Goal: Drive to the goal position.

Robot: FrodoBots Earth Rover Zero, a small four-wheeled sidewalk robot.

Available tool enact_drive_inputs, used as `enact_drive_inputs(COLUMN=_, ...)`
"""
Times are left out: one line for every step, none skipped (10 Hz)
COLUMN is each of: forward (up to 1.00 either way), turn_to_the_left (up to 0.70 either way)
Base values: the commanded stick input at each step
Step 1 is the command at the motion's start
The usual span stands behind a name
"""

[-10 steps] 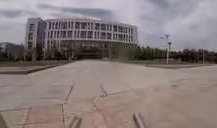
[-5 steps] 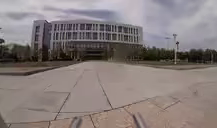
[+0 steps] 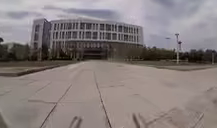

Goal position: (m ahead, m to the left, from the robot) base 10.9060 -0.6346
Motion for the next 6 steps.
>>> enact_drive_inputs(forward=1.0, turn_to_the_left=0.0)
enact_drive_inputs(forward=1.0, turn_to_the_left=0.0)
enact_drive_inputs(forward=1.0, turn_to_the_left=0.0)
enact_drive_inputs(forward=1.0, turn_to_the_left=0.0)
enact_drive_inputs(forward=1.0, turn_to_the_left=0.0)
enact_drive_inputs(forward=1.0, turn_to_the_left=0.0)
